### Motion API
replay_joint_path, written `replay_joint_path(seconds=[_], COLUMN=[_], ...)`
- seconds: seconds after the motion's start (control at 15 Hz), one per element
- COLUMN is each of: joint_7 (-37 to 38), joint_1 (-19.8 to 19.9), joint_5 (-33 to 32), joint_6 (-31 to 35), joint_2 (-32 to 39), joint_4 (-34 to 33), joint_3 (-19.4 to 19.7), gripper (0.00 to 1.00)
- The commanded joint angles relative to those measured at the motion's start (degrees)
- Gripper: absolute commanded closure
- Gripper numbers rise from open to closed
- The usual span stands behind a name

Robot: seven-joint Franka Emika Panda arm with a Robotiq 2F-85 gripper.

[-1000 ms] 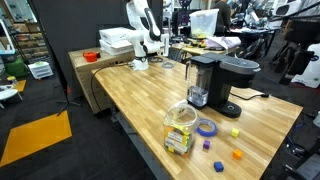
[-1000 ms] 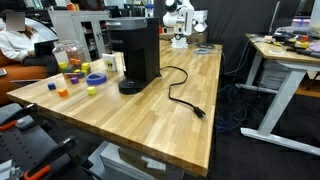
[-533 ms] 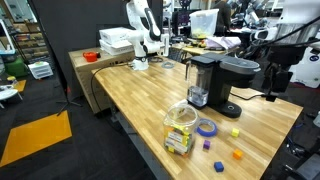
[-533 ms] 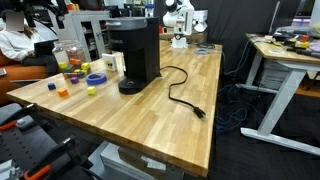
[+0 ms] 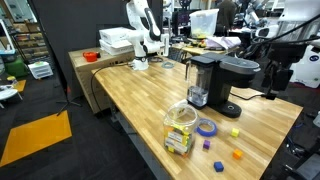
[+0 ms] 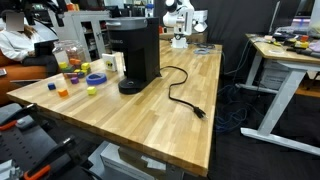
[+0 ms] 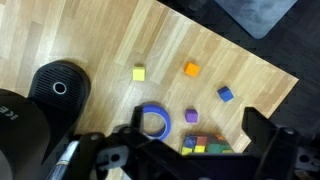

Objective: Pick up the yellow cube and put it in the bottle

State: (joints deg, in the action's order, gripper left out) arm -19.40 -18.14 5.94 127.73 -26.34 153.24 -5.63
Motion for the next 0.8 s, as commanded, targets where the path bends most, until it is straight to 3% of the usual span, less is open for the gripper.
replay_joint_path(seconds=[0.0,0.73], joint_7=[0.13,-3.19], joint_1=[0.32,-0.1], joint_5=[-0.46,2.91], joint_6=[1.06,12.45], joint_2=[-0.09,9.74], joint_4=[-0.18,2.0], joint_3=[-0.46,0.89], gripper=[0.0,0.0])
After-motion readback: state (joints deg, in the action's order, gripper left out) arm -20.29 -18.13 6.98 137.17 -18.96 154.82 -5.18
